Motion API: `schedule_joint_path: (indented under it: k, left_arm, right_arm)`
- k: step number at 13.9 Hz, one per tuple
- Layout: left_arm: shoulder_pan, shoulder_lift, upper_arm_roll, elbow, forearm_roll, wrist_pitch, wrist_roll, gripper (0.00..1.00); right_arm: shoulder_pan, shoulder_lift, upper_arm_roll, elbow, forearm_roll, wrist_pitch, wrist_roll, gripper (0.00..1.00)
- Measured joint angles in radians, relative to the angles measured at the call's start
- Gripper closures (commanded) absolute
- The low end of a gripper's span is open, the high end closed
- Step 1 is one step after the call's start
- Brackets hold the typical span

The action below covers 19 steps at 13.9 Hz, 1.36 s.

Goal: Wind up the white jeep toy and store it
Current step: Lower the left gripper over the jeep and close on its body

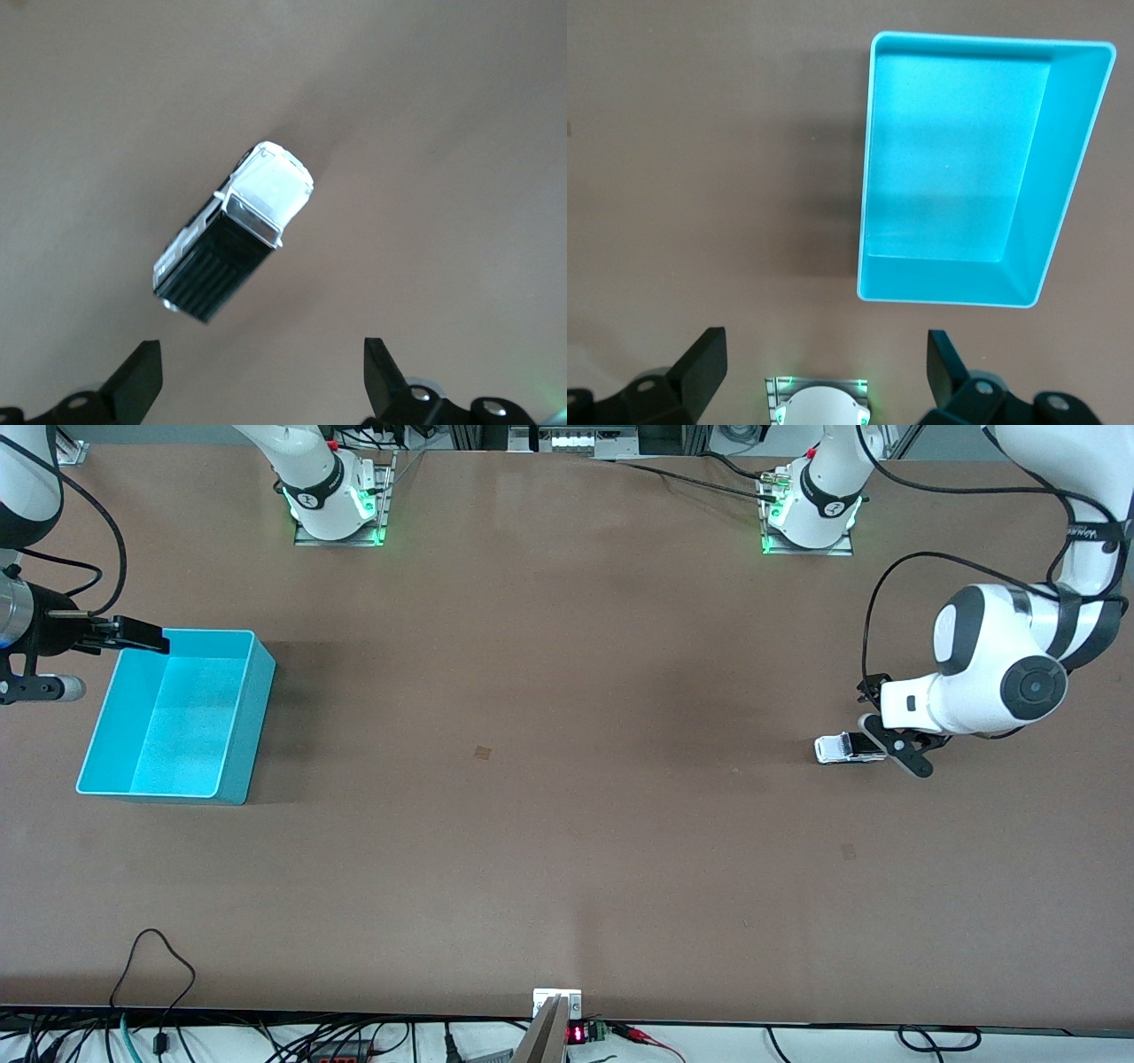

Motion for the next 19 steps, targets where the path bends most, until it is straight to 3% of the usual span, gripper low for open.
schedule_joint_path:
  k: [4, 9, 19]
  left_arm:
    - [0.022, 0.059, 0.0, 0.0, 0.0, 0.111, 0.229, 0.0]
    - [0.024, 0.064, -0.001, -0.02, 0.0, 0.209, 0.508, 0.0]
    - [0.023, 0.073, -0.008, -0.113, 0.058, 0.366, 0.67, 0.0]
  right_arm:
    - [0.0, 0.0, 0.0, 0.0, 0.0, -0.003, -0.001, 0.0]
    - [0.0, 0.0, 0.0, 0.0, 0.0, -0.005, -0.003, 0.0]
    - [0.0, 0.003, 0.0, 0.0, 0.0, -0.006, -0.03, 0.0]
